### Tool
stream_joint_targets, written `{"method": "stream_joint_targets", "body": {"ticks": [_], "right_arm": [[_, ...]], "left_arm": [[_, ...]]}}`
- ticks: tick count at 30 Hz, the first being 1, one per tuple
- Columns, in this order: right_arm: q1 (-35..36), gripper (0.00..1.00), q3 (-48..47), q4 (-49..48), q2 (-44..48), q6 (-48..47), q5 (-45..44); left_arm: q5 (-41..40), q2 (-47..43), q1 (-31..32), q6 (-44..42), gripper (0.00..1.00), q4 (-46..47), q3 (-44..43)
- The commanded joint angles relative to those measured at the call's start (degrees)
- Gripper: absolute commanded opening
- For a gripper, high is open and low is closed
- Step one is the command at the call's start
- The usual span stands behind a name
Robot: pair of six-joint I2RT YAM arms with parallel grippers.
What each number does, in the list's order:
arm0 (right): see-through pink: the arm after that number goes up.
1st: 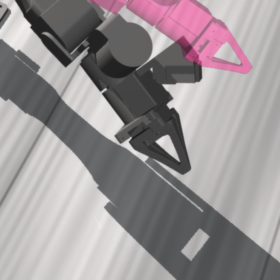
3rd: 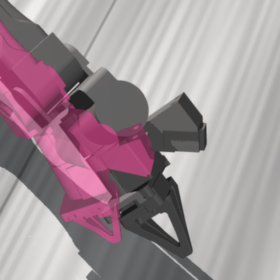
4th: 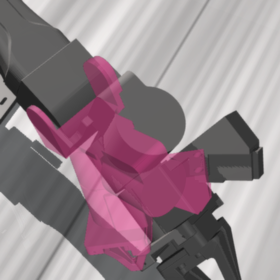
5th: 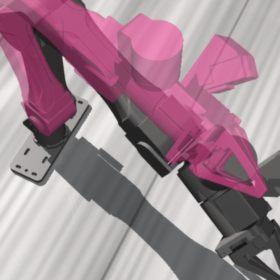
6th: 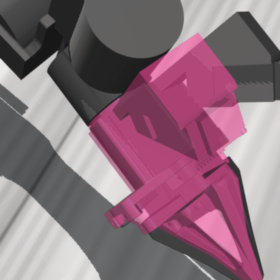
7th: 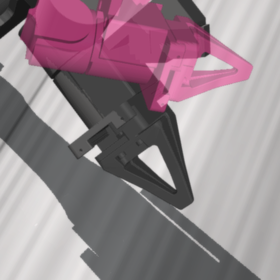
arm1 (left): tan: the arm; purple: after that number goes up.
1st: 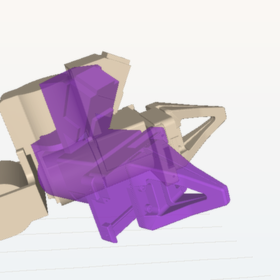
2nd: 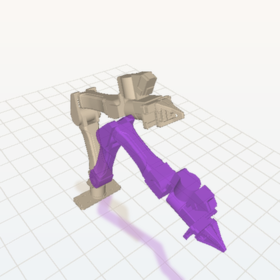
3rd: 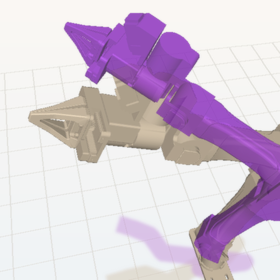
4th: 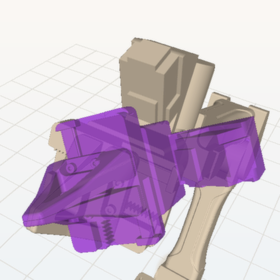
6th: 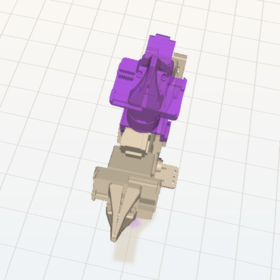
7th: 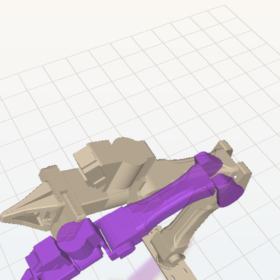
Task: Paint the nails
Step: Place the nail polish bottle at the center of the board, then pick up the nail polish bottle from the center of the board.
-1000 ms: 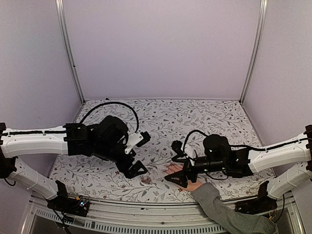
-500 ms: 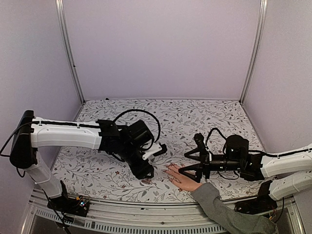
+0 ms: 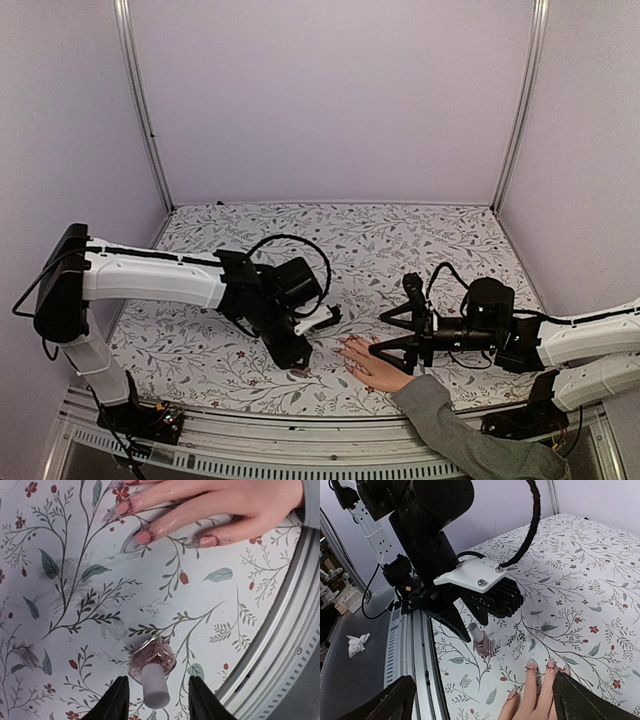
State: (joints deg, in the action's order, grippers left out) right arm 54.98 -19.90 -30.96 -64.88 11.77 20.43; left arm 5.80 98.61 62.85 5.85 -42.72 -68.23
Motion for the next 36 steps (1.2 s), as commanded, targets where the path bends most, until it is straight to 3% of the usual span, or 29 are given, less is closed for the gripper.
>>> {"method": "stream_joint_targets", "body": {"ticks": [1, 18, 27, 30, 36], "right_arm": [[-0.44, 0.99, 0.65, -1.6, 0.69, -0.16, 1.02], [-0.66, 0.99, -0.54, -1.76, -1.81, -0.77, 1.48], [-0.64, 0.99, -0.7, -4.64, -2.38, -1.51, -3.07], [-0.62, 0.99, -1.18, -5.82, -3.26, -2.07, -5.59], [-0.6, 0.99, -4.46, -5.37, -6.16, -3.09, -3.5]], "left_arm": [[-0.9, 1.35, 0.19, -0.1, 0.4, -0.53, -0.18], [-2.29, 2.4, 0.31, -0.76, 0.27, 0.02, 0.81], [-3.17, 1.86, 0.88, -0.85, 0.08, 0.33, 0.53], [-4.41, -0.62, 1.31, -0.9, 0.0, 1.39, -0.02], [-4.62, -12.19, 1.31, -2.07, 0.0, 9.2, 4.22]]}}
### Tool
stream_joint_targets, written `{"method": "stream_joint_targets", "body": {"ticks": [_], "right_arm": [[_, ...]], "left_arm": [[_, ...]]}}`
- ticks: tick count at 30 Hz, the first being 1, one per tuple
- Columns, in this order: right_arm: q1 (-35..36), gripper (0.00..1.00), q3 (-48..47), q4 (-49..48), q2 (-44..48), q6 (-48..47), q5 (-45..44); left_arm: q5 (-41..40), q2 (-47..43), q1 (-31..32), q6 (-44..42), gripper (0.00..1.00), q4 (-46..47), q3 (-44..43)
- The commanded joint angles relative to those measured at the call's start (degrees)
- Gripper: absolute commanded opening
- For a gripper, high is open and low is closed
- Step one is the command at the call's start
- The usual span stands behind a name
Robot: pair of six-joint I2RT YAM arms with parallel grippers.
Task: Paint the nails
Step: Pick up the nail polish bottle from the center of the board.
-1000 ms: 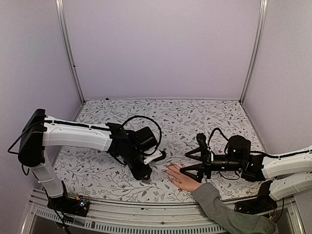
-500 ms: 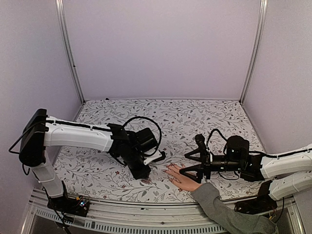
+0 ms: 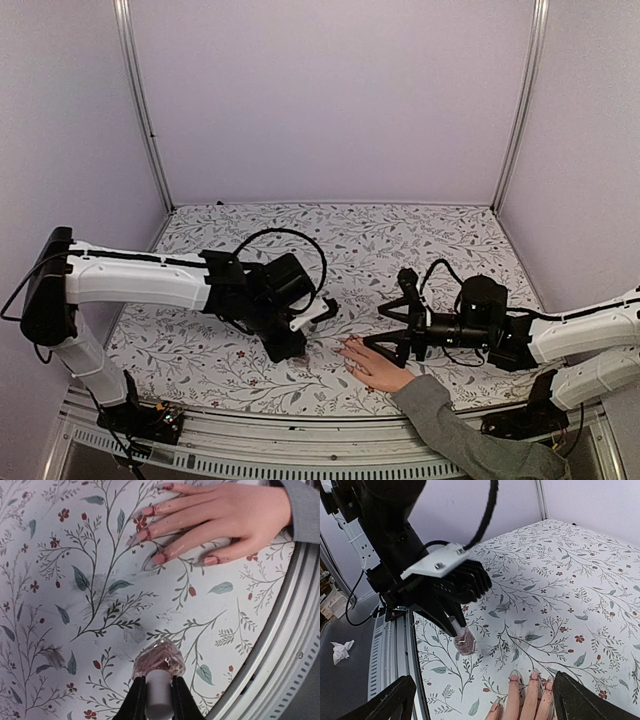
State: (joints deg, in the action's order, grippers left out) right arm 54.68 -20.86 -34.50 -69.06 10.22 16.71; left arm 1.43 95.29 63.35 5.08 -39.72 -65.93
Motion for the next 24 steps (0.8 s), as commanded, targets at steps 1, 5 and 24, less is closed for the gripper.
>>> {"method": "stream_joint_targets", "body": {"ticks": [1, 5, 24], "right_arm": [[-0.33, 0.99, -3.83, -2.15, -2.49, -1.29, 1.29], [-0.36, 0.99, -4.29, -4.47, -3.84, -1.16, 3.18], [6.93, 0.9, -12.05, 2.45, -7.31, -14.81, -1.3]], "left_arm": [[0.52, -10.94, 0.82, -1.73, 0.0, 7.63, 2.87], [1.1, -17.14, 0.75, -1.56, 0.0, 11.45, 4.29], [6.82, -10.6, 0.63, 13.15, 0.0, 2.35, -10.12]]}}
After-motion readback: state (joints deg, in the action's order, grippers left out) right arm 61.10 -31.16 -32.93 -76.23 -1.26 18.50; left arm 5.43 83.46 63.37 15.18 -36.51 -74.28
